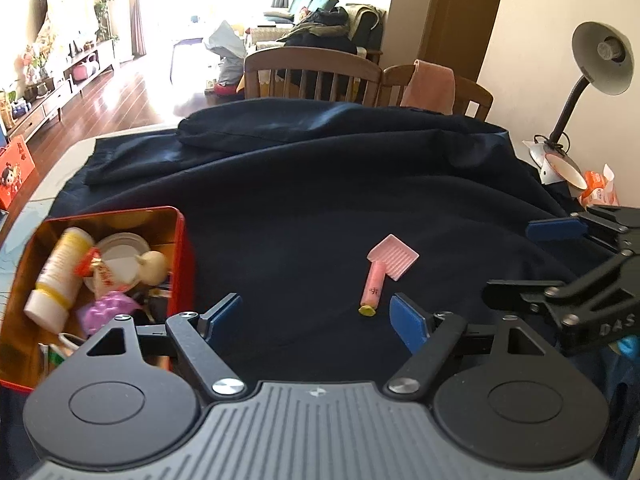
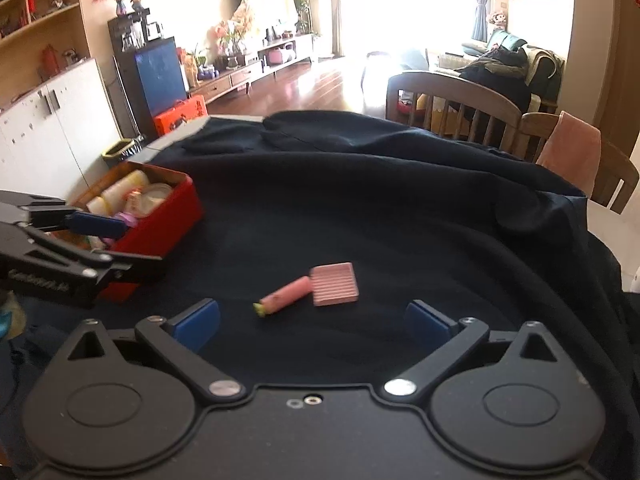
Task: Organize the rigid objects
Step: 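Move both grippers back toward the pink tube and pink scrubber, then grasp the pink yellow-capped tube with the left gripper while the right grasps the pink scrubber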
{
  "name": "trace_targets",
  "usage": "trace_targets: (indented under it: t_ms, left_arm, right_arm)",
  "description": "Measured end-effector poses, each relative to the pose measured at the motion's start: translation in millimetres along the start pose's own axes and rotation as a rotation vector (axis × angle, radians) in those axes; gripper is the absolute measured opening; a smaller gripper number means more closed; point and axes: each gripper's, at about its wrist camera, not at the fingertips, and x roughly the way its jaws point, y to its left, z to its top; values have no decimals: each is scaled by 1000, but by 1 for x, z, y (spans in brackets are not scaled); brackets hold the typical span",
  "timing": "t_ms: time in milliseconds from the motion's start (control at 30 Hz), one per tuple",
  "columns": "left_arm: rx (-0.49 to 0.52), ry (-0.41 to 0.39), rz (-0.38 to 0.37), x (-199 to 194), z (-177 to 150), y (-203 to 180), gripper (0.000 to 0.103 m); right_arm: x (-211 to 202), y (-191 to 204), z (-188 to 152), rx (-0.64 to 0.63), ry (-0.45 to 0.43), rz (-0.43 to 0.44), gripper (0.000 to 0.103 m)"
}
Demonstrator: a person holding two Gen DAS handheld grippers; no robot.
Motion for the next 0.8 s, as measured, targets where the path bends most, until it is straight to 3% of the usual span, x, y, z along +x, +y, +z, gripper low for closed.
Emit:
trace_targets:
  t_ms: [400,600,800]
  left_arm:
    - [76,37,28,59,-8,-25,81]
    - [112,88,71,89,-12,-29,81]
    - [142,81,79,100,-11,-32,81]
  right_arm:
    - [58,-28,2,-31,73,4,101]
    - [77,-35,2,-61,101,17,93]
    - [90,-32,4,-94,119,56,83]
